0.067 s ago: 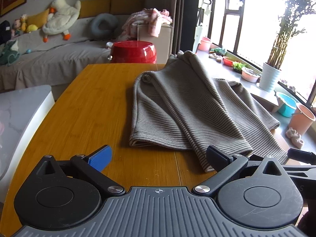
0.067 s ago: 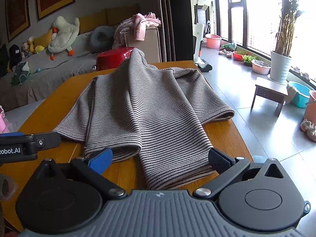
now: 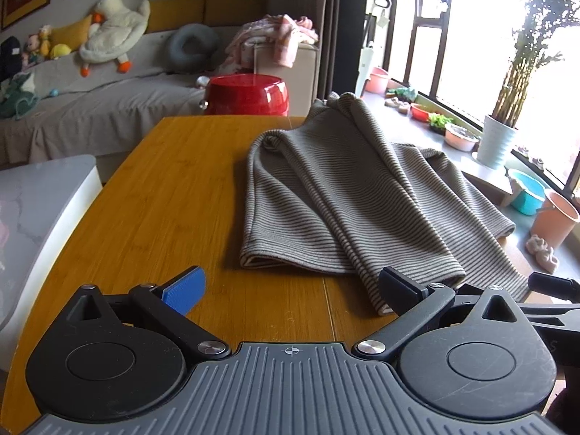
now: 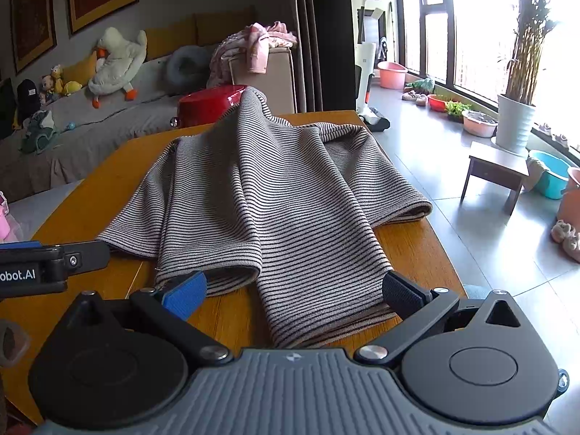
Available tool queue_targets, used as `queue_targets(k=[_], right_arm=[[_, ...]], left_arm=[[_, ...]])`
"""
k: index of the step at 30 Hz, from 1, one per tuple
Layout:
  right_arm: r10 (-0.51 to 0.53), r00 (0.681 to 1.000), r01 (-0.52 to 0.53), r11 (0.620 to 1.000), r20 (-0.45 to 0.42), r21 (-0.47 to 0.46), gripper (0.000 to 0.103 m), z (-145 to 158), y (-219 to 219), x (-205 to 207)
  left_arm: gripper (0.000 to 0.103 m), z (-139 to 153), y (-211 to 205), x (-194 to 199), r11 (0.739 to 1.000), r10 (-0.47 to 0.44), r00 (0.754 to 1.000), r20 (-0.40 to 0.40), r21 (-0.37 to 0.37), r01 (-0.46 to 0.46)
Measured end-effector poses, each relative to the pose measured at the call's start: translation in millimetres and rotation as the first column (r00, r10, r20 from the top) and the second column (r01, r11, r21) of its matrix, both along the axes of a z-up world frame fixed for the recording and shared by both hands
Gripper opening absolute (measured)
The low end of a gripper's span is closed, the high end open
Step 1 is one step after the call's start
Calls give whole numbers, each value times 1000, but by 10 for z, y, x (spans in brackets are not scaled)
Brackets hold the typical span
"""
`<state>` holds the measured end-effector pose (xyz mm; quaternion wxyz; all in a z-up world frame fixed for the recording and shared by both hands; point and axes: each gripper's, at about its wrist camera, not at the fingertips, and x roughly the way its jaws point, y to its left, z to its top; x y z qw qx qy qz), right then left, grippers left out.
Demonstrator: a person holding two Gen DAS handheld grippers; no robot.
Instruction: Fold clothes
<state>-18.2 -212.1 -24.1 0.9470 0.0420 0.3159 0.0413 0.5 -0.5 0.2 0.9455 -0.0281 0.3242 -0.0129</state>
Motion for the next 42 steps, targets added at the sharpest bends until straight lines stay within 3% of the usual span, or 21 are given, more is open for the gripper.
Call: queue_targets(k=[6,8,42], right_arm=[[-6,999,4,998,-35,-63,103,71,52,114],[-10,1000,10,999,4,-37,103,103,17,-4],[19,1000,-18,999,23,-51,103,252,124,-54]], left_arm=[[103,-11,39,-28,1000,19,1000,-6,9,-19],[103,3,61,-44,1000,28,999,-19,8,-28],[103,84,69,-89,1000,23,999,-31,17,-22]])
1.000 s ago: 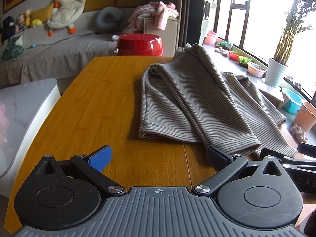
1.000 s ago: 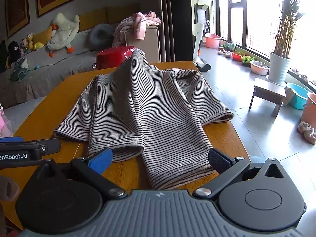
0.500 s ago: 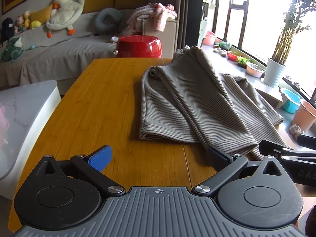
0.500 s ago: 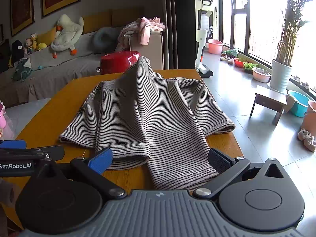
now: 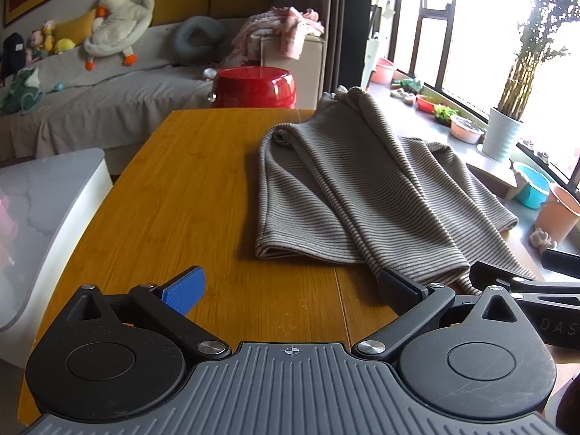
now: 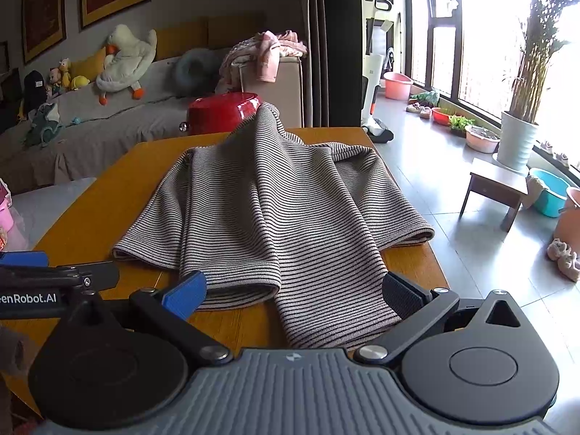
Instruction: Fold clothes
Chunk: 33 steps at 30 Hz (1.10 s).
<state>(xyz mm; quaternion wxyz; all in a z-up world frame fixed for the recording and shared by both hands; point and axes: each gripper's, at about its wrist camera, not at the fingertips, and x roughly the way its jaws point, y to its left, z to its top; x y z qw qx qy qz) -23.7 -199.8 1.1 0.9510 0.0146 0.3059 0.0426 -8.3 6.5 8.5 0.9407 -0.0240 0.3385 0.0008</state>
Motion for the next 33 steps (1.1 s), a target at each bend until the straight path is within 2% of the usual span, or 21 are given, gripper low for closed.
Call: queue_targets(k=[33], right_arm=[[2,1000,-1,1000,-20,12,103,-24,-12,11]], left_arm=[[103,-26,-16,-5,1000,-7,1000,-12,5,7]])
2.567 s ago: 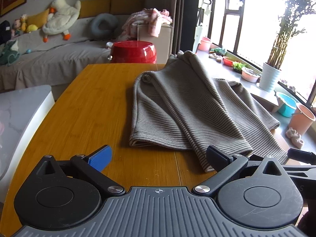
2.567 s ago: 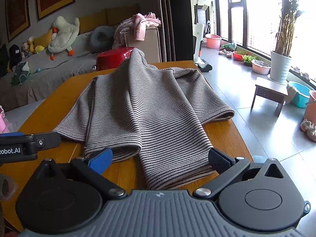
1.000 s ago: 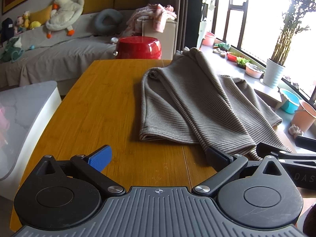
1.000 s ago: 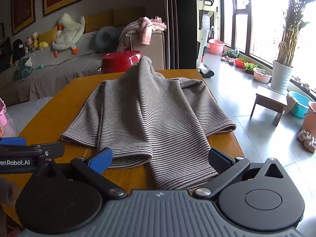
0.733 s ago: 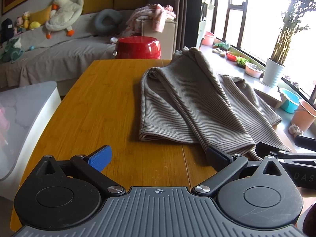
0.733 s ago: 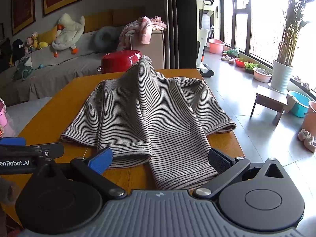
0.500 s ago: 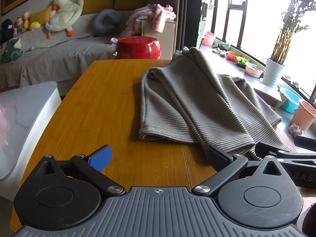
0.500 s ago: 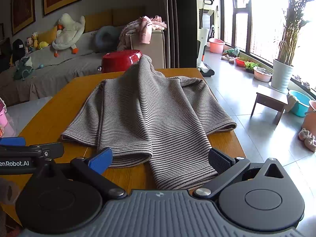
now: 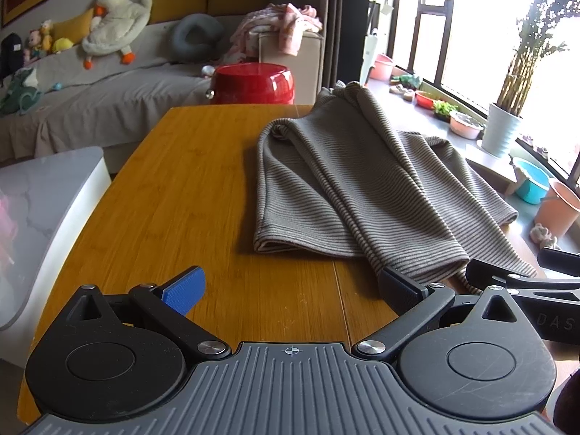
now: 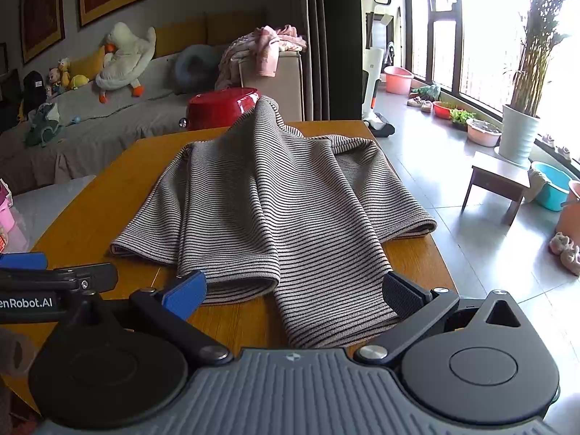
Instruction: Fold clothes
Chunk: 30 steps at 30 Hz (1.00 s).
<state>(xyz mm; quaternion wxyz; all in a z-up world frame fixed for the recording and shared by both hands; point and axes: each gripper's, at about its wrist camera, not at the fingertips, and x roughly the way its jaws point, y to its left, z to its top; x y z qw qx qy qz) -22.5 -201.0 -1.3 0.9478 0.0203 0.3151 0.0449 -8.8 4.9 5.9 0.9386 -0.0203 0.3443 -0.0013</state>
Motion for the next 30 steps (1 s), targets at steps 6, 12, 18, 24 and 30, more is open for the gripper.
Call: queue_targets(k=[6,12,18,24,30], right_arm=[[4,1000,-4,1000,-14,2,103,-43,-13,44],[10,999,-10,1000,-31,21,103,-81,-57,198],[-23,999,26,998,-45,56,103,-117,-172,522],[-45,996,52,994,-79,92,103,-134,-257,909],[-48,999,50,989,-22,142,103,-11,-299,1254]], left_arm=[[103,-42,-15,40,1000,-14,1000,-13,6,14],[103,-109,-12,263,997,-78,996,-33,-31,77],[103,-176,-49,657,987,-142,989,-38,-78,138],[103,-268,-3,1175,969,-184,979,-91,-182,165],[103,-235,30,1508,961,-195,980,-36,-206,183]])
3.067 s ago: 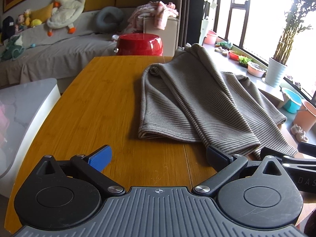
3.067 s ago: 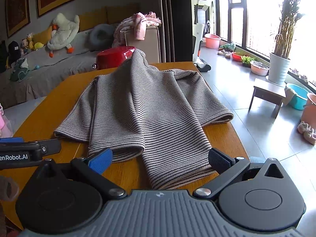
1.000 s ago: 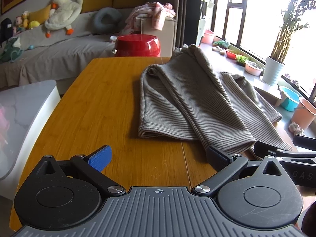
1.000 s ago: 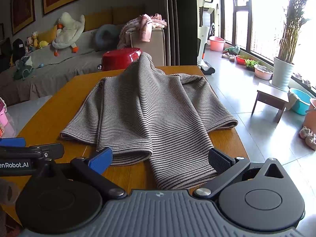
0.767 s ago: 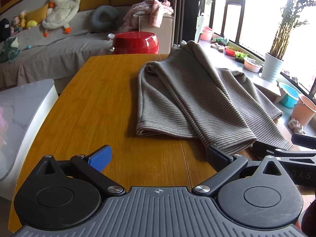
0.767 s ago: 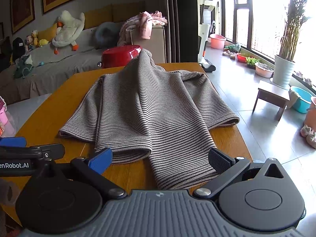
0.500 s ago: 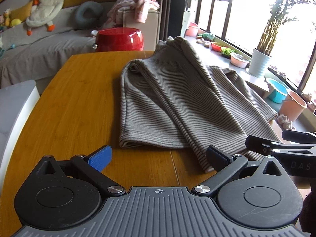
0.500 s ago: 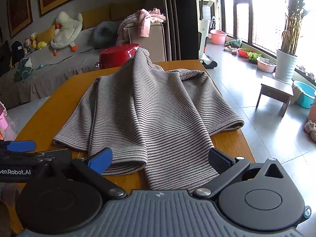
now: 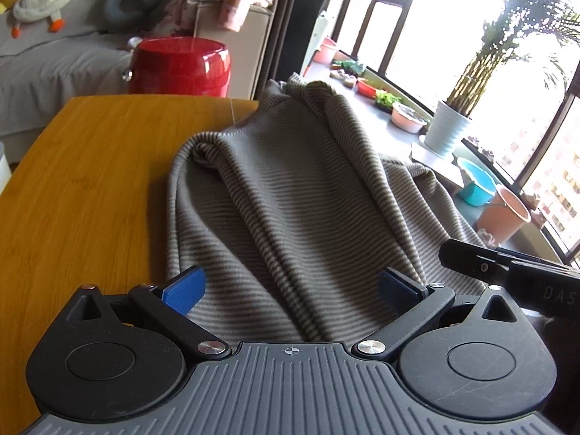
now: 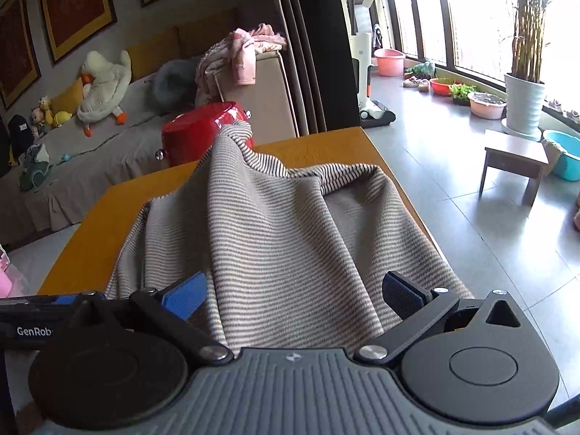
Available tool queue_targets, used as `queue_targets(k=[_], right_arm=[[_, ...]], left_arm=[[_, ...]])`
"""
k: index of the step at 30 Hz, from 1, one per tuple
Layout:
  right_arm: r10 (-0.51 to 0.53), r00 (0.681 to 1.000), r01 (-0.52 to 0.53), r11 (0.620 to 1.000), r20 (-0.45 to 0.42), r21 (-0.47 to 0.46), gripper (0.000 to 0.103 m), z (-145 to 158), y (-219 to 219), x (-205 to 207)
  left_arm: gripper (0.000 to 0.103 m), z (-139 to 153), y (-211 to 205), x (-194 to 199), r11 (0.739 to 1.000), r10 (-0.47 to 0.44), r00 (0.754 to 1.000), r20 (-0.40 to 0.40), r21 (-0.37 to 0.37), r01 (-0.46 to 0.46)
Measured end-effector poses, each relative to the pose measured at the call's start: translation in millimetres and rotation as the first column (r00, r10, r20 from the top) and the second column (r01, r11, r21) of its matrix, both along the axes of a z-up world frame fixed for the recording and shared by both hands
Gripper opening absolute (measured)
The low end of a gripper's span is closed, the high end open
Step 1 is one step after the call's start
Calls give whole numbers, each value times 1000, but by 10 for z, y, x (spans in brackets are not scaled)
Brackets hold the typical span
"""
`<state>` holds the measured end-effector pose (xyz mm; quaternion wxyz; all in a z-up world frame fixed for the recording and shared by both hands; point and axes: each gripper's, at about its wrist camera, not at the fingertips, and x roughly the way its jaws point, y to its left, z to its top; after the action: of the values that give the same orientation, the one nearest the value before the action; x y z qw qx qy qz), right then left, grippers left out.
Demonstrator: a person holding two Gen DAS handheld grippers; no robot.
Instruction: Fold clothes
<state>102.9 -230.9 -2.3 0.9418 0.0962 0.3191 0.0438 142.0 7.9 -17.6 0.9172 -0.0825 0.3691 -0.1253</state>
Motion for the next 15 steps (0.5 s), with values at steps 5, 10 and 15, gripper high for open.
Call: queue_targets(k=[5,10,15], right_arm=[[-43,999,43,999,33,8,103,2,-50,464],[-11,996,27,983,-89,181,103,-233,-138,898],[-29,999,34,988,-39,152,103,-360,-47,907]], left_arm=[[103,-137,19,207,998,-27,999,-31,-60,25],[103,-253,-19,157,997,-82,996,34,-7,82],[103,-315,-88,69,988,-142,987,72,67,137]])
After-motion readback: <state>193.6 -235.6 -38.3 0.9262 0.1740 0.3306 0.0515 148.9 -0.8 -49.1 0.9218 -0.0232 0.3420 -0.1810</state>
